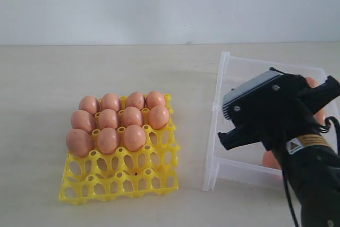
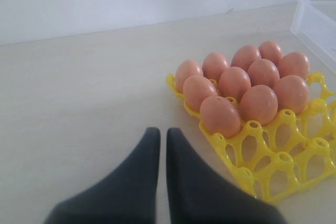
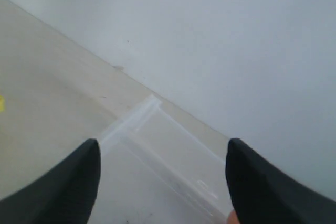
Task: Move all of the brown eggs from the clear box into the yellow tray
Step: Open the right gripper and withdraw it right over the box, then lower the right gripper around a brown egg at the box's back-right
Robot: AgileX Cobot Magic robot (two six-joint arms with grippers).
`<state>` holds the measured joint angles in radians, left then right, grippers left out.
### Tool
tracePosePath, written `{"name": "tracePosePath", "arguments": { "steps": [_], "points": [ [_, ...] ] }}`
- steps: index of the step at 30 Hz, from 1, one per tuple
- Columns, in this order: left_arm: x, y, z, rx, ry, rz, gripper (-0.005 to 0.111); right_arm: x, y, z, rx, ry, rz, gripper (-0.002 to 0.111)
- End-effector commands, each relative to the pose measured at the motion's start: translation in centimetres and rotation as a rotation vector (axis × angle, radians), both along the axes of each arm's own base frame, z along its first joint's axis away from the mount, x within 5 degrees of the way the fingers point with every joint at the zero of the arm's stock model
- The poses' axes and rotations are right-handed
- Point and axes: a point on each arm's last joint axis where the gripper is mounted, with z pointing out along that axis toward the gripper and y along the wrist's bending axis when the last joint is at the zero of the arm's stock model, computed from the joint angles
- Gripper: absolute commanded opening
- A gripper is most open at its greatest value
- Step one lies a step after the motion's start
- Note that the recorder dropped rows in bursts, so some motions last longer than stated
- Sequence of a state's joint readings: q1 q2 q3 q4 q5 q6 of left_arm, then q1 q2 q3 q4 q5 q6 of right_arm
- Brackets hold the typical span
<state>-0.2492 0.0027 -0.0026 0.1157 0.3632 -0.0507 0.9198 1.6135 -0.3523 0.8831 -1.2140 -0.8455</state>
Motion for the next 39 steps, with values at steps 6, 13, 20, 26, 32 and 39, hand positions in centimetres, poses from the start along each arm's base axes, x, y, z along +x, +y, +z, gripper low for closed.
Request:
{"name": "tracePosePath", "arguments": {
  "steps": [6,13,20,26,32,39],
  "points": [
    [0.0,0.0,0.0,-0.007,-0.002,-0.003,0.004,-0.6,-6.0,1.7,0.372,-0.057,-0.044,0.058],
    [0.0,0.0,0.0,-0.007,-0.002,-0.003,0.004,-0.5,-10.0,1.5,0.698,-0.062,-0.097,0.058],
    [0.0,0.0,0.0,-0.007,-0.002,-0.003,0.004,-0.5,-10.0,1.5,0.619,-0.043,0.038,0.058],
    [0.0,0.0,0.0,-0.007,-0.002,-0.003,0.004,0.3,-8.7,1.5,0.518,0.053,0.181,0.058],
    [0.0,0.0,0.0,-0.007,-0.002,-0.003,0.004,3.7,-7.8,0.8,0.429,0.488,0.032,0.058],
    [0.0,0.0,0.0,-0.007,-0.002,-0.003,0.004,6.9,-7.3,4.2,0.361,0.827,-0.134,0.058]
  ]
}}
